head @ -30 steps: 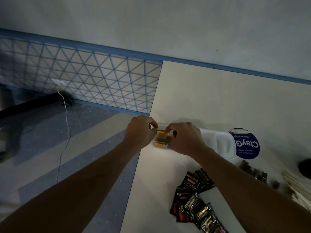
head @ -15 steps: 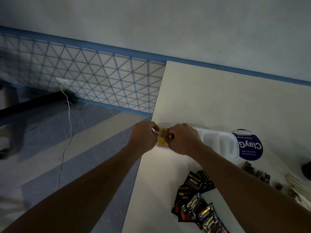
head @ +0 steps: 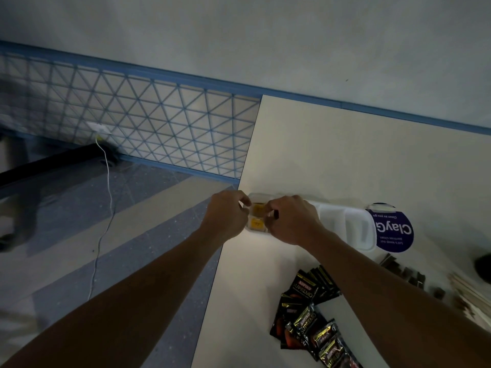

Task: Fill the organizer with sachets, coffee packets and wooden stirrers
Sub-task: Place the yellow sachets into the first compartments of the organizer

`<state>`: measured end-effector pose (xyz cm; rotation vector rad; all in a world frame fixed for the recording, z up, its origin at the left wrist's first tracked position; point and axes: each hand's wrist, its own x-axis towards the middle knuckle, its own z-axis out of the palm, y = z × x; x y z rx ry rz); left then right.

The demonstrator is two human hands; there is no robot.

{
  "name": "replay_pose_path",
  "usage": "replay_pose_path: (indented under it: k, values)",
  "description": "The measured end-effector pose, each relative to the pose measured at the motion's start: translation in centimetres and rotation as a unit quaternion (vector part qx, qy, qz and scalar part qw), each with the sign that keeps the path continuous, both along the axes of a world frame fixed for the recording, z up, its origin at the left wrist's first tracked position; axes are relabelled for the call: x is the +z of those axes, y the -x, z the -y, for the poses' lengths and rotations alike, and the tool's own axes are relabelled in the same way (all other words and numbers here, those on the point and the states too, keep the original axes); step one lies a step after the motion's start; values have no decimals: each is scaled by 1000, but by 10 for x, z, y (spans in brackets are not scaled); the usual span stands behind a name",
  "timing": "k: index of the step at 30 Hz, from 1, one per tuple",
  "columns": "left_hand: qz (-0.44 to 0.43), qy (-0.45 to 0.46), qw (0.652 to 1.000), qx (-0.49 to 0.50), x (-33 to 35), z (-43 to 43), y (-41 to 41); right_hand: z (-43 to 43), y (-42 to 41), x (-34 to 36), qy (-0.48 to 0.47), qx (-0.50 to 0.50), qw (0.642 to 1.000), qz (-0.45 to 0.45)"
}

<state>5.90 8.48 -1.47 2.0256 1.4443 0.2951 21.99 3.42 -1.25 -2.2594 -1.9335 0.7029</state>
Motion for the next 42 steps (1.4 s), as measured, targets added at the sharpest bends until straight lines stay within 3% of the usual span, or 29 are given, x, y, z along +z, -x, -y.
replay_pose_path:
  k: [7, 25, 42]
  values:
    - [16, -21, 1000, 13, 1, -2, 1, -4, -2, 3, -47, -34, 998, -18]
    - [16, 18, 1000, 15, -3, 2, -1, -2, 9, -3, -62, 24, 997, 48]
    - [17, -58, 998, -1, 4, -1, -8, 20, -46, 18, -69, -98, 993, -6]
